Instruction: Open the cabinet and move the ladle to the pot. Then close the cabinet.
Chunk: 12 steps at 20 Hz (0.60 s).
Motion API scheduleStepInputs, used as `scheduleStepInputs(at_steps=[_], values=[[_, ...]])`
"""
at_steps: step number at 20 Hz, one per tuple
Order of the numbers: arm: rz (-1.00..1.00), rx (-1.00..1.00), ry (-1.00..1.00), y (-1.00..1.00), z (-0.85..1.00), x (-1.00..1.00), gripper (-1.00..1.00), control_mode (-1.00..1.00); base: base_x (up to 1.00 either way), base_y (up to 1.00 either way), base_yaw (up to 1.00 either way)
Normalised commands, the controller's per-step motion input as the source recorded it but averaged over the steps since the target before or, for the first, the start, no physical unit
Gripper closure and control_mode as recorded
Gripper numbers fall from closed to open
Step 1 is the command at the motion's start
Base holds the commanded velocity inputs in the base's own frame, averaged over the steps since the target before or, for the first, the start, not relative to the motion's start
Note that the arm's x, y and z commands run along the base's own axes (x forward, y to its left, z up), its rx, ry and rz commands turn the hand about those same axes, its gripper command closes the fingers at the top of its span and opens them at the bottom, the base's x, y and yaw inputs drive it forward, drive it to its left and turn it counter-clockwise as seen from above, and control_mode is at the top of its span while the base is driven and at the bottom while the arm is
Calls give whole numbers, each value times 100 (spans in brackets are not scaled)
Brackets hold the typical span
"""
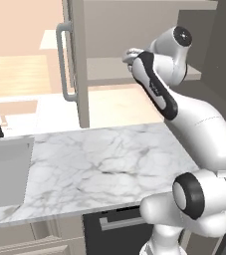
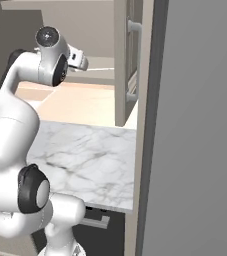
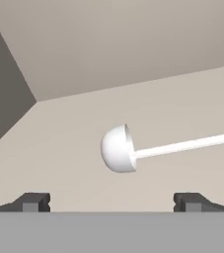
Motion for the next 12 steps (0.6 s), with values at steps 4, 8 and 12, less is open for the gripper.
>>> scheduleStepInputs(at_steps=[4,8,12], values=[[0,-3,0,0,-12,37,-100,-100,0,0,0],[0,-3,0,0,-13,40,-100,-100,0,0,0],[0,-2,0,0,-8,36,-100,-100,0,0,0]])
